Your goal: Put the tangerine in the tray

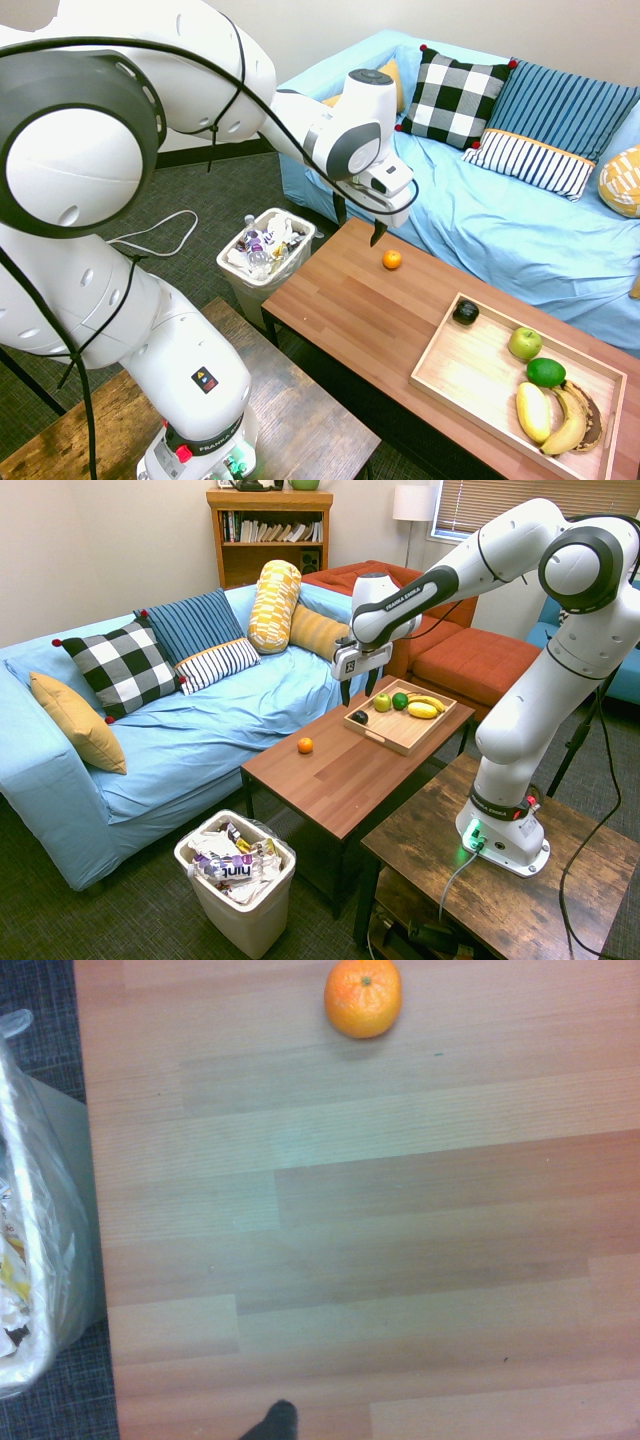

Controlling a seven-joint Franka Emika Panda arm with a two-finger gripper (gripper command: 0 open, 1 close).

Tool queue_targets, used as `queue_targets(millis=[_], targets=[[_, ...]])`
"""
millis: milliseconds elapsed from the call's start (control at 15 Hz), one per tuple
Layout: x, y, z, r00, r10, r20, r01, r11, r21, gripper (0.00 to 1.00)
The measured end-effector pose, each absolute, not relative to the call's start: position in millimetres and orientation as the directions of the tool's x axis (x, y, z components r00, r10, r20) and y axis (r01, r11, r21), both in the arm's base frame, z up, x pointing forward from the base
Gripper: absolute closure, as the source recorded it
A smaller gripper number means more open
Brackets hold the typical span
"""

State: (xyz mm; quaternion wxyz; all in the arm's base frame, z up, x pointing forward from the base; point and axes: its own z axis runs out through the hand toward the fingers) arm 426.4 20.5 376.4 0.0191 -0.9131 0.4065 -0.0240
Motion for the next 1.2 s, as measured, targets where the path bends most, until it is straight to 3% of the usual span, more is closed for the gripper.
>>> queue_targets(millis=[467, 1200], targets=[[461.1, 19.0, 354.0, 0.673, -0.739, 0.044, -0.736, -0.674, -0.060, 0.00], [566.8, 40.0, 233.2, 0.600, -0.794, 0.101, -0.796, -0.605, -0.028, 0.00]])
